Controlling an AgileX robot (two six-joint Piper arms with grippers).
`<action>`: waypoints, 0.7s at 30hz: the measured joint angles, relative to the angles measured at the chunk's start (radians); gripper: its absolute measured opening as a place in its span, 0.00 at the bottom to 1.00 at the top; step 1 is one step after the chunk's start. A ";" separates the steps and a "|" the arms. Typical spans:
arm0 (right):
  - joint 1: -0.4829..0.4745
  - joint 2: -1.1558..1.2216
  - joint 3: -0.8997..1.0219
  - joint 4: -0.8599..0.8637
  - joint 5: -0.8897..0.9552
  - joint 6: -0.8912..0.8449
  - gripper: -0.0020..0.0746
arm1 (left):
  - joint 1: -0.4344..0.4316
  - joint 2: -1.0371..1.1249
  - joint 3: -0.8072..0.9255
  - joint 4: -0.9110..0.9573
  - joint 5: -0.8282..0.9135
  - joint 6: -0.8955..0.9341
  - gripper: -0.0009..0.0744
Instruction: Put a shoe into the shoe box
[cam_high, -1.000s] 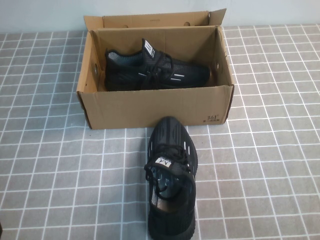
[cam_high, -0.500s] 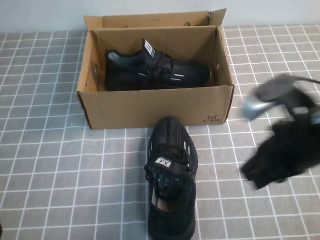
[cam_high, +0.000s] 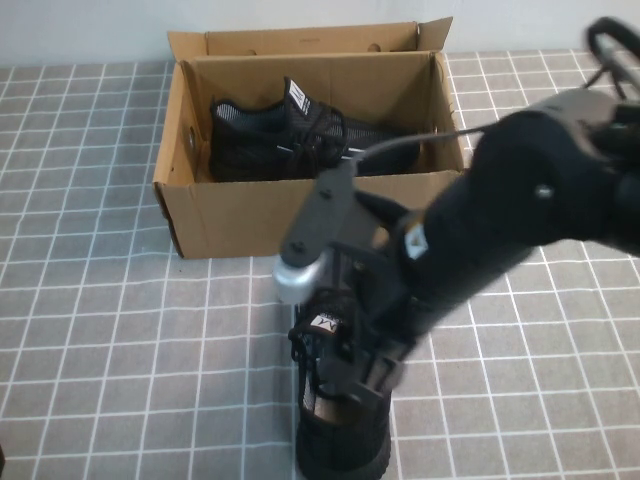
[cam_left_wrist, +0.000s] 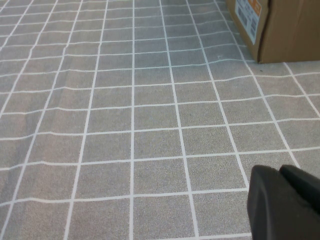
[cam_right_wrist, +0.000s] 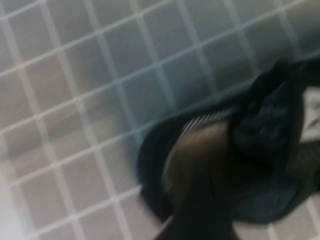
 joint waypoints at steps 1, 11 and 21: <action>0.000 0.016 -0.009 -0.004 -0.022 -0.002 0.64 | 0.000 0.000 0.000 0.000 0.000 0.000 0.01; 0.002 0.155 -0.072 -0.111 -0.094 -0.006 0.69 | 0.000 0.000 0.000 0.000 0.000 0.000 0.01; 0.002 0.196 -0.080 -0.282 -0.135 0.011 0.67 | 0.000 0.000 0.000 0.000 0.000 0.000 0.01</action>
